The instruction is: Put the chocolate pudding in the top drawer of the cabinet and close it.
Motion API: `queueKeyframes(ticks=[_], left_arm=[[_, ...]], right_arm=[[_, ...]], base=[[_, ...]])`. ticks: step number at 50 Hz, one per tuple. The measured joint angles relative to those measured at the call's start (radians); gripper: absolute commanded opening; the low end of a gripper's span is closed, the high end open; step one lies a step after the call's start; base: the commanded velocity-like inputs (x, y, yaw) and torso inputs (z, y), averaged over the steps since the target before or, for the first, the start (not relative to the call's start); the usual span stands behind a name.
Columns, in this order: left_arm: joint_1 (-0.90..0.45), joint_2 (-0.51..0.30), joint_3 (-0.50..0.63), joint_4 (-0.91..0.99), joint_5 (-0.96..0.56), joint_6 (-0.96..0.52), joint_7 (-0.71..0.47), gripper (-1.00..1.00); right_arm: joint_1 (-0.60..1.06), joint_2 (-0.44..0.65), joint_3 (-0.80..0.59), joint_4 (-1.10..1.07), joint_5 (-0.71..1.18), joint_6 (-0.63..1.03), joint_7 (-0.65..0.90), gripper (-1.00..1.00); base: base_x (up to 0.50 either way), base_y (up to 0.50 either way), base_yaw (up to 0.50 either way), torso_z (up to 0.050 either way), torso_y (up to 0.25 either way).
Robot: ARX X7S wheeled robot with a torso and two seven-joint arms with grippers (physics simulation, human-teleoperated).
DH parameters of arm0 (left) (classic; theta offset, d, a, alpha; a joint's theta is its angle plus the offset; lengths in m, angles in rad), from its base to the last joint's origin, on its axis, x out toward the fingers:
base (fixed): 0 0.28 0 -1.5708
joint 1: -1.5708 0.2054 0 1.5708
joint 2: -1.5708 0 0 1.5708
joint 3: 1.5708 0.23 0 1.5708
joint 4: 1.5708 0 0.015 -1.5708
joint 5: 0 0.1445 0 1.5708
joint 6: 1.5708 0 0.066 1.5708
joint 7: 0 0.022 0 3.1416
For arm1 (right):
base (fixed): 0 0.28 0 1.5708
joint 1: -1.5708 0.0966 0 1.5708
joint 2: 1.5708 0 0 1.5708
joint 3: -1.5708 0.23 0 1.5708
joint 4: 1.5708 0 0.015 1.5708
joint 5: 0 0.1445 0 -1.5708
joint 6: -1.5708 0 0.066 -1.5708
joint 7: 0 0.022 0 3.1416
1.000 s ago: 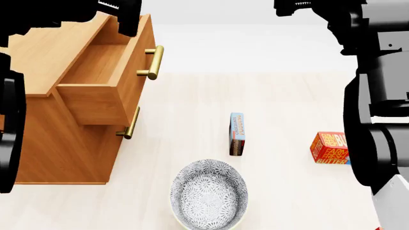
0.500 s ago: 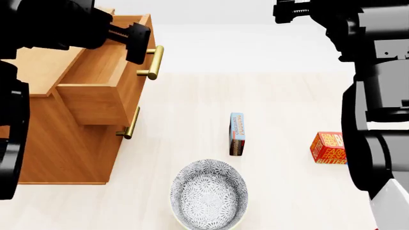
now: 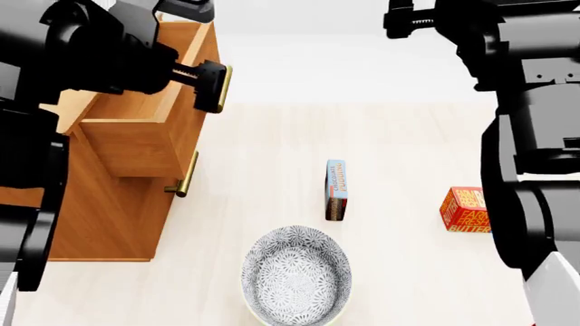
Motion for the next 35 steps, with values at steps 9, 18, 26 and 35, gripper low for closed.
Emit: queueKeyframes(ticks=[9,18,26,35], left_arm=[[0.018,0.006,-0.003,-0.031,0.0,0.023,-0.007,1.0],[0.034,0.008,-0.008,-0.039,-0.007,0.035,-0.015,1.0],[0.04,0.008,-0.015,-0.037,-0.017,0.04,-0.022,1.0],[0.047,0.008,-0.021,-0.026,-0.021,0.04,-0.03,1.0]], right_arm=[[0.003,-0.002,-0.005,0.011,0.001,-0.006,0.0,1.0],[-0.006,0.002,-0.007,-0.017,0.004,0.013,0.001,1.0],[-0.012,0.005,-0.009,-0.03,0.006,0.021,0.002,1.0],[-0.014,0.006,-0.011,-0.032,0.007,0.022,0.003,1.0]], base=[[0.0,0.0,0.0,0.0,0.0],[0.0,0.0,0.0,0.0,0.0],[0.0,0.0,0.0,0.0,0.0],[0.0,0.0,0.0,0.0,-0.002]])
